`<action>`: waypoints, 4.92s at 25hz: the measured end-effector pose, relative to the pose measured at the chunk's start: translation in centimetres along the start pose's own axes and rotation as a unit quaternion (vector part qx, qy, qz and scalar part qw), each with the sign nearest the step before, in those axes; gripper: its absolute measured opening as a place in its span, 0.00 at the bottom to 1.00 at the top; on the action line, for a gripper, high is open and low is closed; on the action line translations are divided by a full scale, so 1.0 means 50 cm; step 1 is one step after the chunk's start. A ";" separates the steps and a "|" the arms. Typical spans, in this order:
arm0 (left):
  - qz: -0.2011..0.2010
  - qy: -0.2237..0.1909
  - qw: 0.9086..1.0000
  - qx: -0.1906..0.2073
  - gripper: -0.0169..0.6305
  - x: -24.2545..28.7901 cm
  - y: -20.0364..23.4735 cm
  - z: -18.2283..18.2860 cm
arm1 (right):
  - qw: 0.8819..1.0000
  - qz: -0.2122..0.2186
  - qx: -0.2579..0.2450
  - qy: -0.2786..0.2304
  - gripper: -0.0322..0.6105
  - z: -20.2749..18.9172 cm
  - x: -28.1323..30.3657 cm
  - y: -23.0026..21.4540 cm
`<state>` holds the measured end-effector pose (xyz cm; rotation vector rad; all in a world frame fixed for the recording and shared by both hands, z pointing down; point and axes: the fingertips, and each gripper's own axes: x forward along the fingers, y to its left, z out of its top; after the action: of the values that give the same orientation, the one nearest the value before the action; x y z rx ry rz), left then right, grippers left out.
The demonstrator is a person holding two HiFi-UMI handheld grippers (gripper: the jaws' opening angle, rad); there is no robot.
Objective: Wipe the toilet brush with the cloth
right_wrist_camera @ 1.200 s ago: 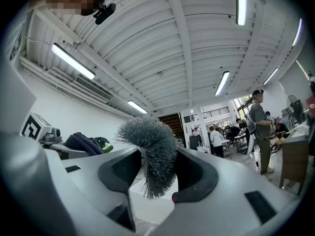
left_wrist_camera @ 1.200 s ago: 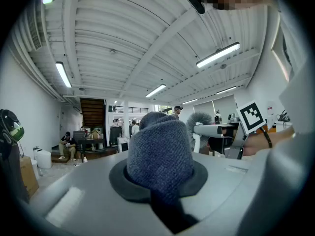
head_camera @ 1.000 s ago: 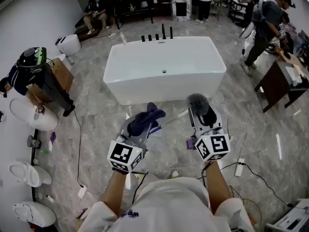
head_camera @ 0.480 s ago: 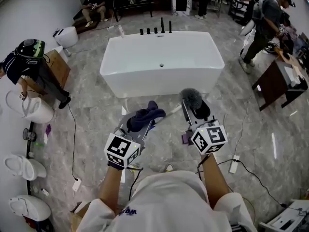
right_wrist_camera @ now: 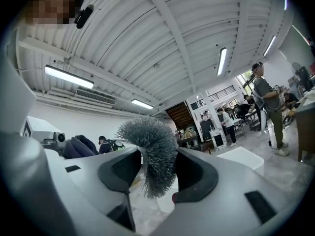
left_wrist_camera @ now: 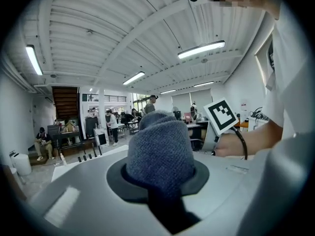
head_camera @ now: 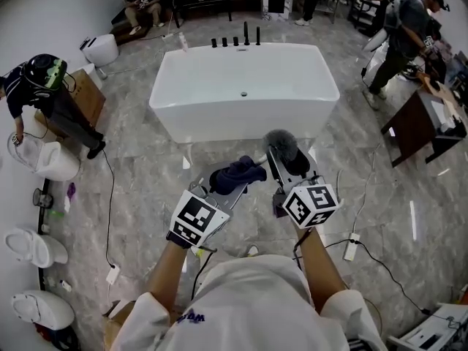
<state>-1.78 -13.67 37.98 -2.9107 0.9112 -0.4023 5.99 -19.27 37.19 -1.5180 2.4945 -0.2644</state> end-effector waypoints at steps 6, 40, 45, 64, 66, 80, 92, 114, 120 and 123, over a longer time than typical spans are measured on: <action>-0.004 0.016 1.000 0.004 0.22 0.036 0.009 -0.009 | 1.000 0.026 0.016 0.003 0.38 -0.004 0.003 0.023; -0.119 0.127 0.985 -0.011 0.23 0.114 -0.038 -0.056 | 0.992 0.117 0.045 0.007 0.36 0.001 0.008 0.050; -0.119 0.113 0.986 -0.029 0.22 0.112 -0.039 -0.058 | 0.994 0.108 0.030 0.006 0.37 0.004 0.007 0.054; -0.120 0.124 0.984 -0.033 0.22 0.107 -0.068 -0.078 | 0.994 0.089 0.066 -0.021 0.37 0.039 -0.029 0.018; -0.126 0.122 0.984 -0.037 0.21 0.105 -0.072 -0.073 | 0.993 0.095 0.067 -0.013 0.37 0.026 -0.029 0.031; -0.264 0.051 0.955 -0.127 0.19 0.111 -0.142 -0.049 | 0.981 0.159 0.112 -0.023 0.37 0.007 -0.035 0.031; -0.245 0.067 0.958 -0.136 0.11 0.115 -0.137 -0.071 | 0.952 0.275 0.115 0.068 0.57 -0.032 0.001 0.021; -0.232 0.062 0.959 -0.149 0.17 0.114 -0.090 -0.104 | 0.940 0.326 0.069 0.073 0.38 0.001 0.068 0.046; -0.149 0.033 0.974 -0.166 0.16 0.154 -0.059 -0.069 | 0.946 0.311 0.047 0.082 0.38 -0.022 0.065 0.037; -0.097 0.047 0.982 -0.152 0.16 0.165 -0.044 -0.075 | 0.951 0.294 0.052 0.080 0.37 -0.037 0.067 0.027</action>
<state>4.99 -16.48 43.79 -3.3024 0.7595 -0.4521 2.85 -21.55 38.36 -0.6819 2.8626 -0.4162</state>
